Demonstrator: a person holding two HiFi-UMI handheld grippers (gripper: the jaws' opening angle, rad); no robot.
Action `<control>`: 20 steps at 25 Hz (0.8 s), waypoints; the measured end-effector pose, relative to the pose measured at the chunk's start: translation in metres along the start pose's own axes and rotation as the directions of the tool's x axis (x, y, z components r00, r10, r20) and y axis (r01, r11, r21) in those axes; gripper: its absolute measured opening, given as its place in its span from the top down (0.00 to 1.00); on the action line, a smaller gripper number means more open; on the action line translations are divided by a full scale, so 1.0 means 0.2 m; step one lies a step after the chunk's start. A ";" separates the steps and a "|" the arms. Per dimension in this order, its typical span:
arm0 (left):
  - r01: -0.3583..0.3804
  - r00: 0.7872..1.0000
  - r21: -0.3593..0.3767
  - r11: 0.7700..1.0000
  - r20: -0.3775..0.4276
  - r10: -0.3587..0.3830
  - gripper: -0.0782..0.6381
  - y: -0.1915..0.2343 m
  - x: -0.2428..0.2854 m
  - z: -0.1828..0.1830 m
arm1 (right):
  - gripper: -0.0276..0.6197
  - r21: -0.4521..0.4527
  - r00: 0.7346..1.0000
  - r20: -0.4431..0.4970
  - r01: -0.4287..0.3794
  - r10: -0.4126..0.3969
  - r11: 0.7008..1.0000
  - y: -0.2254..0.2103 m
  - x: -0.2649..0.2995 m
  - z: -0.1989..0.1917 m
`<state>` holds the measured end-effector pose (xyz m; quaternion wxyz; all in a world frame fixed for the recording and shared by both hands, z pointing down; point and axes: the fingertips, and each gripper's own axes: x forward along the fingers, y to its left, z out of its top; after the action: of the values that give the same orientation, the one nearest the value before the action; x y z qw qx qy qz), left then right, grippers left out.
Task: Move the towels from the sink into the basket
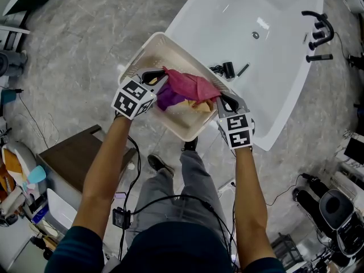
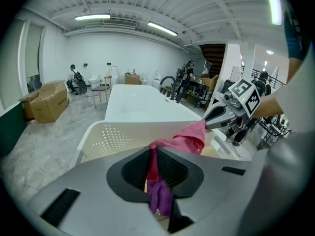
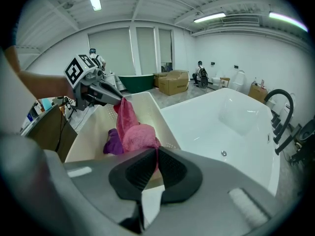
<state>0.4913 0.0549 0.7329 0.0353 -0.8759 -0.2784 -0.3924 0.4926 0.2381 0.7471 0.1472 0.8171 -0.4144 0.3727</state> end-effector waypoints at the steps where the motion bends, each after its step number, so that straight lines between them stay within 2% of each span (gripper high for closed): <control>1: 0.005 1.000 0.000 1.000 -0.004 -0.005 0.85 0.00 0.00 0.00 | 0.92 -0.002 1.000 -0.007 0.000 0.000 1.000 0.00 0.00 0.00; 13: 0.010 1.000 0.011 1.000 -0.010 -0.010 0.84 0.05 -0.11 0.03 | 0.85 -0.002 0.994 -0.105 0.007 -0.007 1.000 0.06 -0.01 0.01; 20: 0.002 1.000 0.020 1.000 0.013 -0.002 0.84 0.05 -0.22 0.11 | 0.85 -0.019 0.994 -0.104 0.037 -0.039 0.999 0.04 -0.09 0.06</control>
<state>0.4866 0.0321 0.6882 0.0420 -0.8779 -0.2834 -0.3837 0.4846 0.2368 0.7251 0.1828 0.8030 -0.3937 0.4084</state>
